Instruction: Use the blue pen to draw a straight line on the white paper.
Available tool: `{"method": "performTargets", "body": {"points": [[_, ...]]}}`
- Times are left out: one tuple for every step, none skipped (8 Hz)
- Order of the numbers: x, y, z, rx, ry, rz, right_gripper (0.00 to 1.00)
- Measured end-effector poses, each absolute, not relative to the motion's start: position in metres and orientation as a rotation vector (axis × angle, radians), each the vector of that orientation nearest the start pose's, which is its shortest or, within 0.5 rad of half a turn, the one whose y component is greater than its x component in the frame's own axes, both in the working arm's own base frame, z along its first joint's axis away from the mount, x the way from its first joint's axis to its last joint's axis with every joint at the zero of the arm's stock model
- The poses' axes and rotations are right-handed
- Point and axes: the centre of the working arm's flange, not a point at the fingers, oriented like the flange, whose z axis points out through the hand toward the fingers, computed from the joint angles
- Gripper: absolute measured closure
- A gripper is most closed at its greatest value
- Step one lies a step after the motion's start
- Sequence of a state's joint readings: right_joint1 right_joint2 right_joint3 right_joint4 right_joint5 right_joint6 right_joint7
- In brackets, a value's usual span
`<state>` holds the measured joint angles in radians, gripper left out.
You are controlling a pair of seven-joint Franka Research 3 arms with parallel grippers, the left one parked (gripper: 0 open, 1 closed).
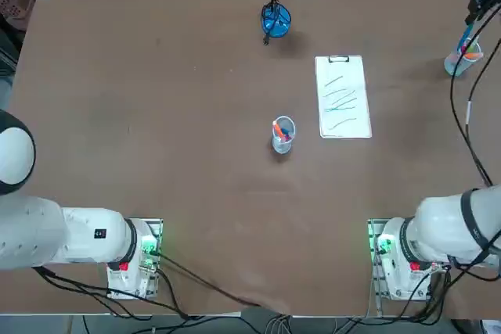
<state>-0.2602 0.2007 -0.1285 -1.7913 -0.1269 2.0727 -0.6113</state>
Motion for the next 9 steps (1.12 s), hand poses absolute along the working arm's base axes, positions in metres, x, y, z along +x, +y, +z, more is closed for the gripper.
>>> {"method": "performTargets", "body": {"points": [[0.587,-0.264,0.438,-3.274,-0.519,-0.003,0.78],[0.594,-0.282,0.430,-3.279,-0.550,-0.005,0.78],[0.596,-0.296,0.422,-3.283,-0.554,-0.011,0.78],[0.596,-0.303,0.417,-3.283,-0.551,-0.019,0.78],[0.597,-0.306,0.414,-3.281,-0.548,-0.026,0.78],[0.597,-0.306,0.409,-3.273,-0.540,-0.026,0.78],[0.597,-0.308,0.402,-3.265,-0.529,-0.017,0.78],[0.595,-0.313,0.396,-3.263,-0.514,-0.003,0.78],[0.592,-0.321,0.389,-3.259,-0.501,0.012,0.78]]}}
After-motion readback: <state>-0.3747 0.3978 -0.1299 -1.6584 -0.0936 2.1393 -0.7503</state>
